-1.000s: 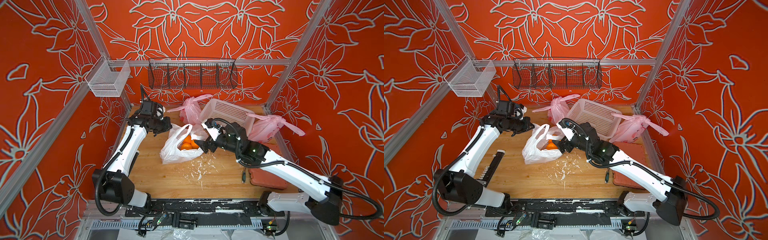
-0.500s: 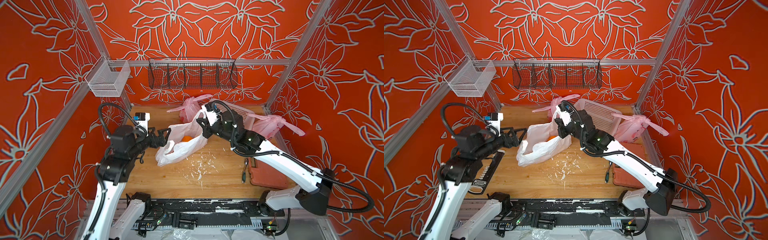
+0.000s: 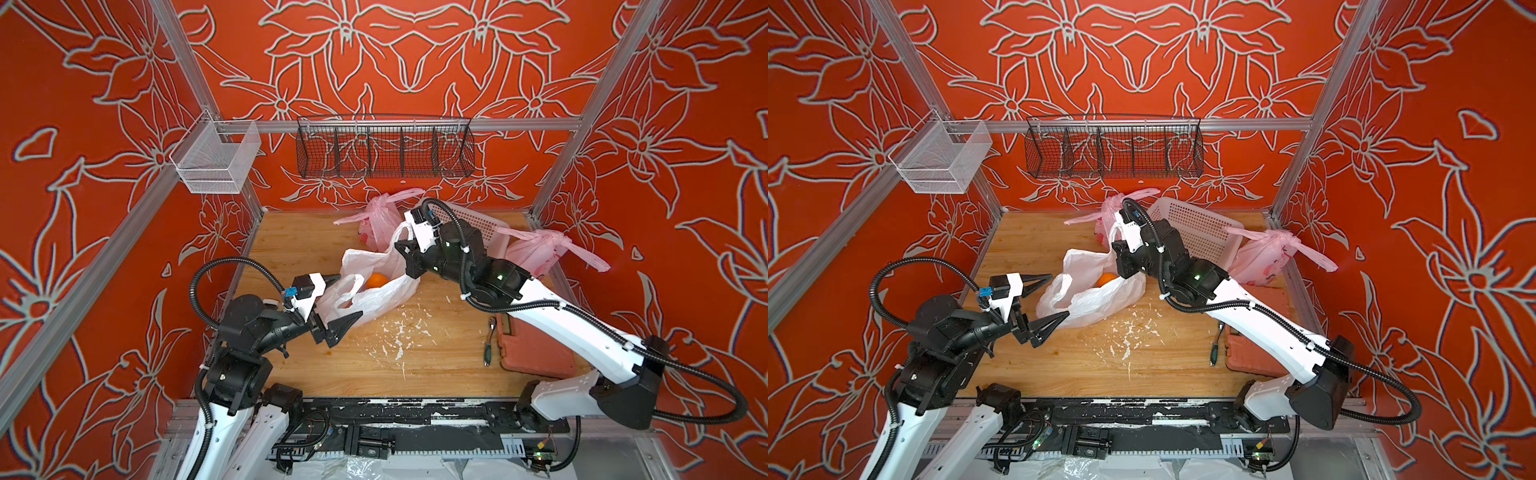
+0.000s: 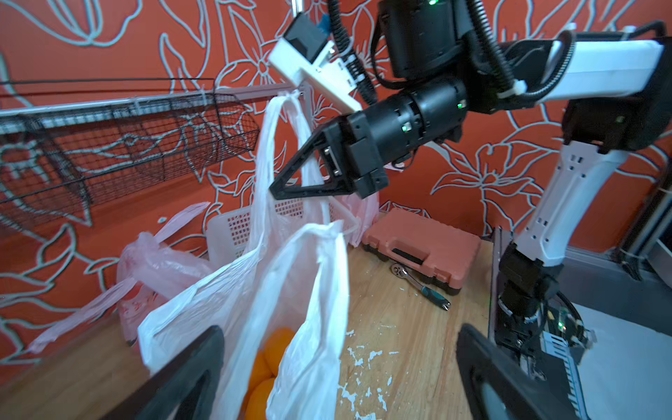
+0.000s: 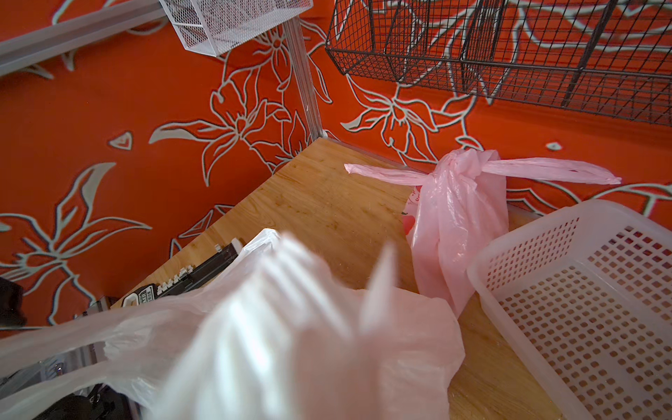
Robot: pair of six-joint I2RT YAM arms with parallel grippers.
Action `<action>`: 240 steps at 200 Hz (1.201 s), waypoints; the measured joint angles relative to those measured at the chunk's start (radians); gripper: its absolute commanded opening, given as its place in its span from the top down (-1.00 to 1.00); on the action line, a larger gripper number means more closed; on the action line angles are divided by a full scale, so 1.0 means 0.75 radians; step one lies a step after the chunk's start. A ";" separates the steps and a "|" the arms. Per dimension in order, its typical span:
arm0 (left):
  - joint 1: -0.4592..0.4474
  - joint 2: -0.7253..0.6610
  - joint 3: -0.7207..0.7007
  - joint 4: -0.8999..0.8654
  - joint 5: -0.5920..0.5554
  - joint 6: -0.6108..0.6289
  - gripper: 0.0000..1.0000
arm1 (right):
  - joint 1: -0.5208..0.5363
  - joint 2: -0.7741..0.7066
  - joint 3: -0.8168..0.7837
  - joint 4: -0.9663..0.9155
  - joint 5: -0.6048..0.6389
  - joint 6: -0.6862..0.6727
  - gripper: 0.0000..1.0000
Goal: Place the oranges into plastic bags & tie knots
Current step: Adjust the plastic bag at the center of the board.
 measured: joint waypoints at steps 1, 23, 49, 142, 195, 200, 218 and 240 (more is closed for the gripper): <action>0.000 0.004 0.003 -0.003 0.000 0.007 -0.94 | 0.000 0.000 0.000 -0.001 0.000 0.001 0.96; 0.000 0.143 0.106 -0.081 0.046 0.148 -0.94 | 0.000 0.000 0.000 -0.003 -0.001 0.008 0.96; 0.000 0.266 0.156 -0.106 -0.015 0.234 -0.95 | 0.000 0.000 0.000 -0.003 -0.003 0.012 0.96; -0.028 0.373 0.282 -0.084 0.004 0.145 1.00 | 0.000 -0.189 0.086 -0.272 0.158 -0.019 1.00; -0.034 0.630 0.540 0.001 -0.091 -0.001 1.00 | 0.000 -0.314 0.248 -0.473 0.187 -0.032 0.88; -0.034 0.655 0.545 0.009 -0.095 -0.008 1.00 | 0.000 -0.318 0.248 -0.482 0.179 -0.032 0.70; -0.033 0.761 0.546 0.044 -0.093 -0.030 1.00 | 0.000 -0.317 0.233 -0.489 0.113 -0.046 -0.54; -0.010 0.856 0.534 0.066 -0.016 -0.024 1.00 | 0.000 -0.332 0.135 -0.465 0.022 -0.109 -0.95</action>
